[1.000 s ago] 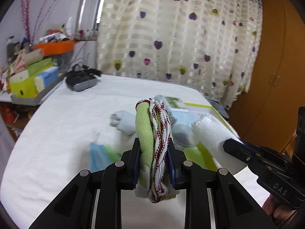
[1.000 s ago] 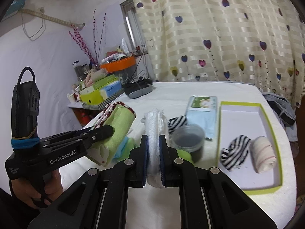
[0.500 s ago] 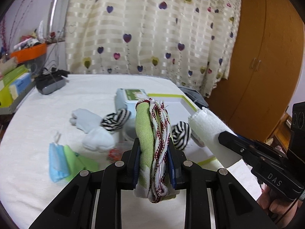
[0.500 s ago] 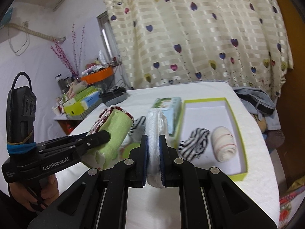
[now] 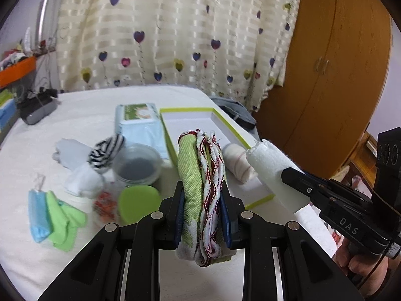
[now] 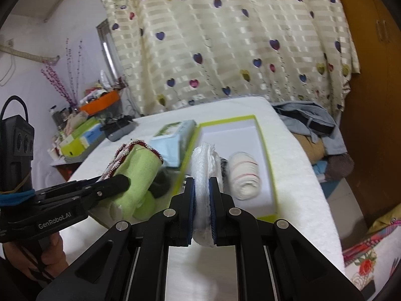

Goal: Organize soft objects

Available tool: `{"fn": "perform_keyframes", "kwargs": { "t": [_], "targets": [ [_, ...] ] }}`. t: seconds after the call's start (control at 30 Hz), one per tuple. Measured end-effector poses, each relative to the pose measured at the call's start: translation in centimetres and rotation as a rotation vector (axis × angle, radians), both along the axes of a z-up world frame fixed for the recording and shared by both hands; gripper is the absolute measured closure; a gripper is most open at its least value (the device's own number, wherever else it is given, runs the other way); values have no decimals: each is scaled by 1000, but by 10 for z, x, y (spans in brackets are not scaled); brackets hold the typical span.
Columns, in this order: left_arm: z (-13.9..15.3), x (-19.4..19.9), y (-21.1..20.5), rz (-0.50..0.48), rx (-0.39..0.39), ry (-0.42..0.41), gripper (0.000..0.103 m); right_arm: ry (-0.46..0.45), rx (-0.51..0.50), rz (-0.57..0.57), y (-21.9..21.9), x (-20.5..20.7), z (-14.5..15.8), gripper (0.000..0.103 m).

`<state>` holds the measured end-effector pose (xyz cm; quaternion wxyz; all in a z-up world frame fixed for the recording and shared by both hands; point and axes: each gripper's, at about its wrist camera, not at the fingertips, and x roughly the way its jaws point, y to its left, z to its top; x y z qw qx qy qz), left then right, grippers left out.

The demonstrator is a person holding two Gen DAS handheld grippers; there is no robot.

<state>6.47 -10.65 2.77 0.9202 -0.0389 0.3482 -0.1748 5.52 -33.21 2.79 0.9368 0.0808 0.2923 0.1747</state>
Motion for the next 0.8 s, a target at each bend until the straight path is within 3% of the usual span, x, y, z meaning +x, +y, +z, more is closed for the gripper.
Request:
{"fn": "perform_keyframes", "kwargs": {
  "t": [0.43,0.8],
  "targets": [
    [-24,31,-35,-53,26,96,80,101,-51,-56,-22,24,-24,92],
    [-35,66,-45,-20,38,137,80,107,-42,-16,-16,56,-25,92]
  ]
}}
